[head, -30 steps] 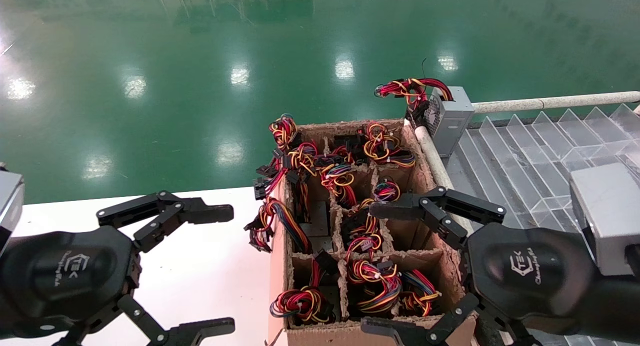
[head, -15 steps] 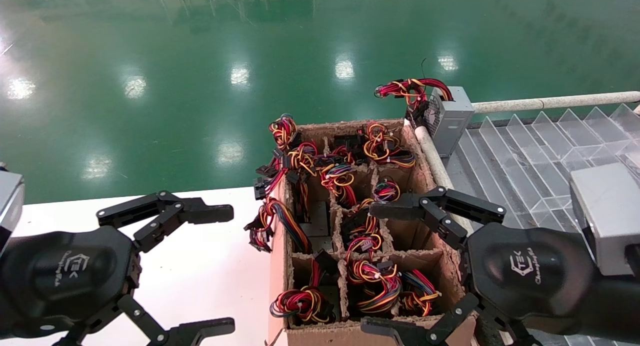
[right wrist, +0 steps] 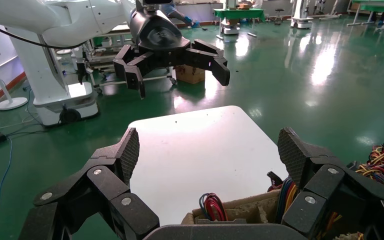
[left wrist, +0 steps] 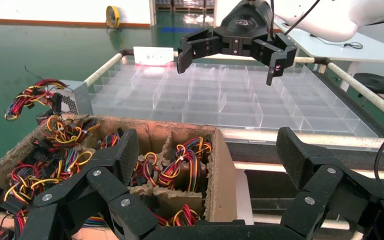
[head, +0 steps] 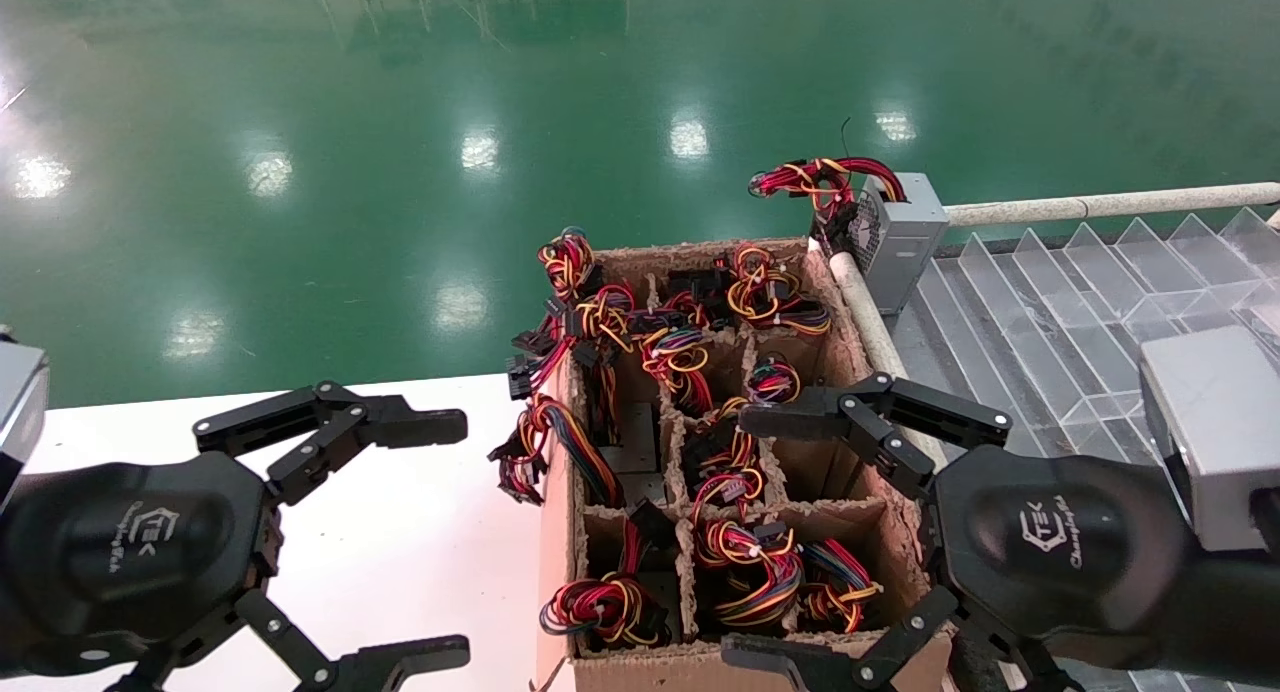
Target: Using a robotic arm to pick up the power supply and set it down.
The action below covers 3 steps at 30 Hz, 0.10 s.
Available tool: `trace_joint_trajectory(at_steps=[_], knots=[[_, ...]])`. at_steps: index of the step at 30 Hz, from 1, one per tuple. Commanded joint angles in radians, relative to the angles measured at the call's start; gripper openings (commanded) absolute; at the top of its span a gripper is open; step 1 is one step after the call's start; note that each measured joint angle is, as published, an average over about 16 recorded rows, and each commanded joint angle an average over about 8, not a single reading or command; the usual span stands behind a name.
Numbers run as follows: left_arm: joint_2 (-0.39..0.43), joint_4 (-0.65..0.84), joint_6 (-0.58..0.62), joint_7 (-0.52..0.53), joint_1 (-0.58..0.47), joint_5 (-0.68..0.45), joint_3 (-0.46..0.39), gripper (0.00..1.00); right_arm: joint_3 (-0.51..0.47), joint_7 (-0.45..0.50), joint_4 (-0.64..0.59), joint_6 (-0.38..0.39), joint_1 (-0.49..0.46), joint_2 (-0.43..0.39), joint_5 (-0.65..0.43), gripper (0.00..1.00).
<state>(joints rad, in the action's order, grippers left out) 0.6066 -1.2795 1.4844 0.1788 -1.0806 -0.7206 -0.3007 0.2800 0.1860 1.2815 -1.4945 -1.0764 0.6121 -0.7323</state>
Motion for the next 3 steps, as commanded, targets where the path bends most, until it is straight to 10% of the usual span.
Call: trace_joint_trajectory(at_steps=[1,3], knots=[[0.000,0.000,0.000,0.000,0.000,0.000,0.000,1.00,0.000,0.000,0.000,0.000,0.000,0.000,0.000,1.00],[0.000,0.000,0.000,0.000,0.000,0.000,0.000,1.00,0.000,0.000,0.000,0.000,0.000,0.000,0.000,1.00]])
